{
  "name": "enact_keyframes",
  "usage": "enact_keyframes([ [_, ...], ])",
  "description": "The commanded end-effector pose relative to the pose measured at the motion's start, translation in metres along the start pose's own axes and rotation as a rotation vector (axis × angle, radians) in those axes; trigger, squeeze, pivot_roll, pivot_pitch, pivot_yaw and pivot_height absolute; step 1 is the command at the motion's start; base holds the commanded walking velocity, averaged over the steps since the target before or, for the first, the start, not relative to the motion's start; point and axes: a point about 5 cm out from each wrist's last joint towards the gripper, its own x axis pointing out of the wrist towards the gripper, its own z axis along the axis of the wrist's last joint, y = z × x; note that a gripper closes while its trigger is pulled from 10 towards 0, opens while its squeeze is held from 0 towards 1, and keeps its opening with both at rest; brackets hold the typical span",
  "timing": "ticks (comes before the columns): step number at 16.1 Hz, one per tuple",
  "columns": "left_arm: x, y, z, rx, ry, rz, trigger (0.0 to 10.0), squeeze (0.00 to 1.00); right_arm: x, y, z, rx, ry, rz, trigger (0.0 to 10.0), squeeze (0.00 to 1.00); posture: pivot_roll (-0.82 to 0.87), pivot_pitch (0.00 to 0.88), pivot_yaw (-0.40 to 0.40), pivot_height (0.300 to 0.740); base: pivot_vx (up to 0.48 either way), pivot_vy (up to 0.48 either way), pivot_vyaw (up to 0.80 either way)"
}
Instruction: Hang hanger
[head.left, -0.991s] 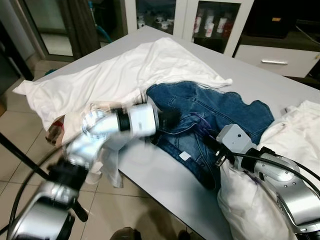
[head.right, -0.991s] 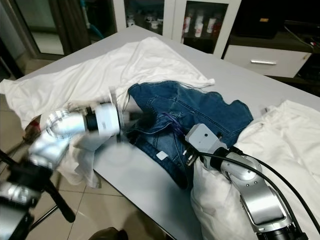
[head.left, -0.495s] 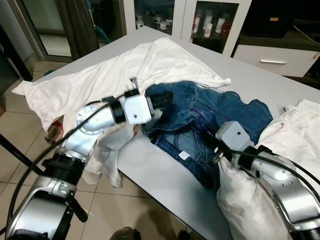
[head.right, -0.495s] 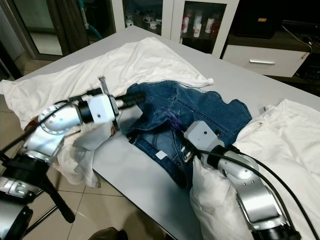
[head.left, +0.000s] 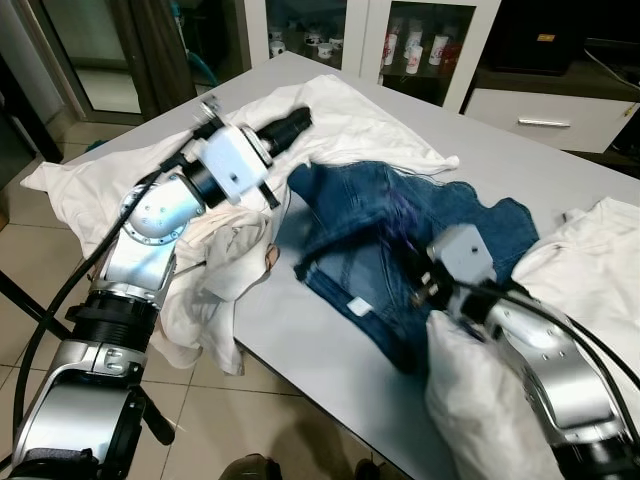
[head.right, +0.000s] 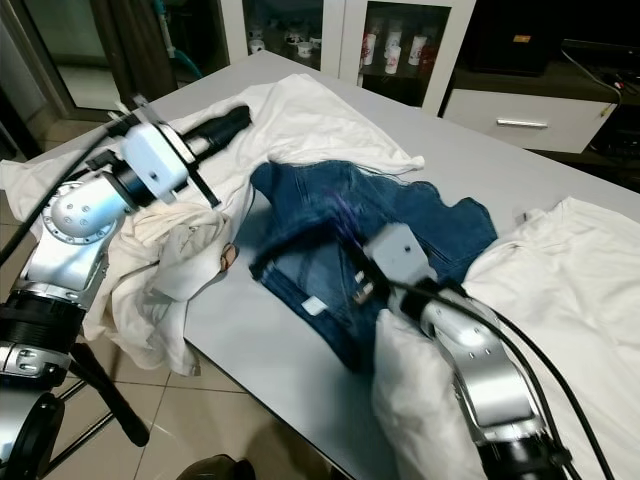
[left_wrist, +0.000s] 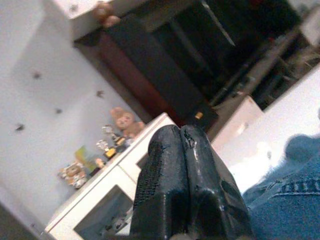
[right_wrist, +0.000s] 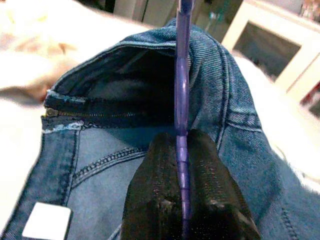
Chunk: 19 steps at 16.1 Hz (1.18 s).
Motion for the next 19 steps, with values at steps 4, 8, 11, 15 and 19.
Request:
enact_keyframes([
  [4, -0.003, 0.003, 0.003, -0.064, -0.012, 0.097, 10.0, 0.0, 0.003, -0.01, 0.022, 0.005, -0.13, -0.037, 0.0, 0.0, 0.0, 0.043, -0.017, 0.74, 0.0, 0.0, 0.0],
  [8, -0.004, -0.005, 0.004, -0.101, -0.009, 0.089, 10.0, 0.0, 0.001, -0.032, 0.037, -0.004, -0.174, -0.074, 0.0, 0.0, 0.01, 0.037, -0.019, 0.74, 0.0, 0.0, 0.0],
  [11, -0.003, -0.011, 0.004, -0.118, -0.004, 0.078, 10.0, 0.0, -0.001, -0.046, 0.048, -0.008, -0.194, -0.102, 0.0, 0.0, 0.01, 0.03, -0.024, 0.74, 0.0, 0.0, 0.0],
  [15, -0.004, -0.02, -0.007, -0.137, 0.065, 0.09, 10.0, 0.0, 0.0, -0.056, 0.066, 0.023, -0.26, -0.113, 0.0, 0.0, 0.01, 0.025, -0.029, 0.74, 0.0, 0.0, 0.0],
  [19, -0.002, -0.055, -0.031, -0.24, 0.212, 0.063, 10.0, 0.0, 0.001, -0.056, 0.072, 0.054, -0.297, -0.12, 0.0, 0.0, 0.02, 0.024, -0.029, 0.74, 0.0, 0.0, 0.0],
])
